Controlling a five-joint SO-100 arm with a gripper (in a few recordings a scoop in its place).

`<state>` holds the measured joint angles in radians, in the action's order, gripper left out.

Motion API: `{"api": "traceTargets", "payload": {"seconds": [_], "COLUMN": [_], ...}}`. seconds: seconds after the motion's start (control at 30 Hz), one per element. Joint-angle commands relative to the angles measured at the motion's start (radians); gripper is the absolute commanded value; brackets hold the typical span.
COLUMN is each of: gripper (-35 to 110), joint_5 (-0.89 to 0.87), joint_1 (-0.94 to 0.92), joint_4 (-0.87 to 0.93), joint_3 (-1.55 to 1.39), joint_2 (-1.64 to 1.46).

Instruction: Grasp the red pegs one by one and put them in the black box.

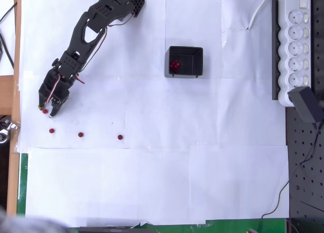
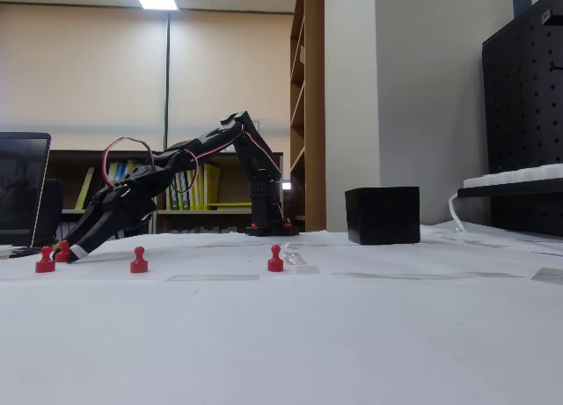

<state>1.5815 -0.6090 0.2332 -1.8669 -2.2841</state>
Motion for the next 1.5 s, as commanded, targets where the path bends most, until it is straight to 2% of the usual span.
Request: {"api": "traceTargets", "payload": {"seconds": [0.0, 0.1, 0.13, 0.2, 0.23, 0.27, 0.33, 0.37, 0.5, 0.67, 0.83, 1.0, 1.03, 1.13, 1.2, 1.27, 1.37, 1.43, 1.47], "gripper": [3, 0, 0, 0, 0, 0, 0, 0, 0, 0, 0, 15, 21, 23, 23, 23, 23, 23, 23], "joint_5": [0.014, 0.018, 0.037, 0.086, 0.156, 0.212, 0.276, 0.318, 0.423, 0.597, 0.635, 0.632, 0.63, 0.627, 0.6, 0.457, 0.167, -0.031, -0.15], "joint_1": [0.011, 0.015, 0.028, 0.112, 0.209, 0.31, 0.5, 0.597, 1.074, 1.417, 1.451, 1.447, 1.448, 1.454, 1.425, 1.292, 0.865, 0.609, 0.471], "joint_4": [0.032, 0.067, 0.164, 0.716, 1.131, 1.368, 1.511, 1.525, 1.511, 1.474, 1.328, 1.348, 1.364, 1.401, 1.471, 1.433, 1.114, 0.831, 0.621], "joint_3": [-0.003, 0.0, -0.003, -0.083, -0.207, -0.29, -0.288, -0.281, -0.218, -0.129, -0.075, -0.101, -0.126, -0.244, -0.377, -0.179, 0.212, 0.477, 0.601], "joint_2": [-0.006, 0.018, 0.067, 0.298, 0.445, 0.538, 0.709, 0.775, 0.877, 0.723, 0.442, 0.407, 0.407, 0.471, 0.649, 0.885, 1.042, 1.023, 0.957]}}
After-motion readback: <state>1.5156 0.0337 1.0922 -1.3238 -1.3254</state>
